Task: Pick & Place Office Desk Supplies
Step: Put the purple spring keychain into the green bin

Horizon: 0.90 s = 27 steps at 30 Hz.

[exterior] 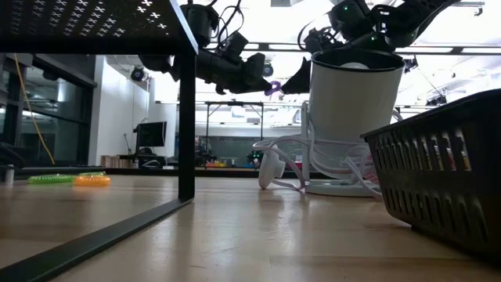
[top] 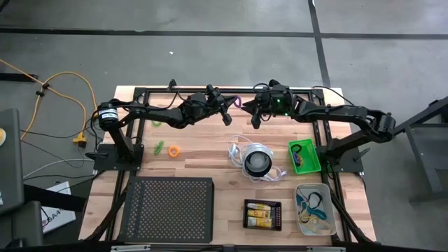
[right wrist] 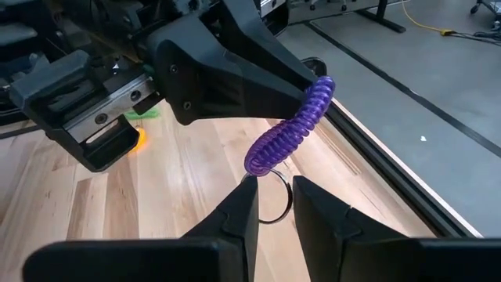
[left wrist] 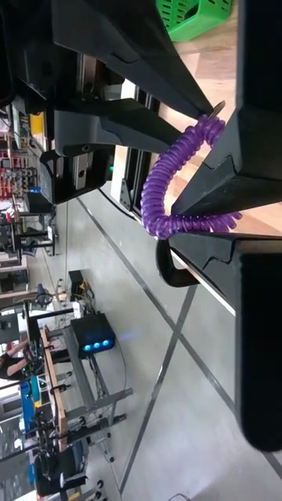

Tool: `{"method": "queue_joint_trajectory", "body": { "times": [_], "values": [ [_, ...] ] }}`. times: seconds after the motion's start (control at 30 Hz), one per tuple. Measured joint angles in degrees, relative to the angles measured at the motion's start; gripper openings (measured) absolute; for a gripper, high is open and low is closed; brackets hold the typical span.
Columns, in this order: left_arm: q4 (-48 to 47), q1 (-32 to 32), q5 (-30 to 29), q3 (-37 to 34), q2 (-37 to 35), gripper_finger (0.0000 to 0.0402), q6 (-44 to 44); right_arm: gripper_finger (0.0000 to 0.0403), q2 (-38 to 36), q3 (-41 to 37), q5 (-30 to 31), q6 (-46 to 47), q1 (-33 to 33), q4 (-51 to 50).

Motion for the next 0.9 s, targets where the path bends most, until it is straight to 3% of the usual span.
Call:
{"method": "queue_joint_trajectory", "body": {
  "times": [0.43,0.63,0.9],
  "values": [
    [0.28,-0.02,1.18,0.0,0.0,0.0024,-0.02,0.007,0.0,0.0,0.28,-1.57,0.0,-0.07],
    [0.3,-0.16,1.38,0.0,0.0,0.0024,-0.02,0.007,0.0,0.0,4.72,-1.6,-0.02,-0.17],
    [0.67,-0.76,1.38,0.0,0.0,0.0024,0.0,0.007,0.0,0.0,4.5,-1.6,0.0,-0.39]
  ]
}}
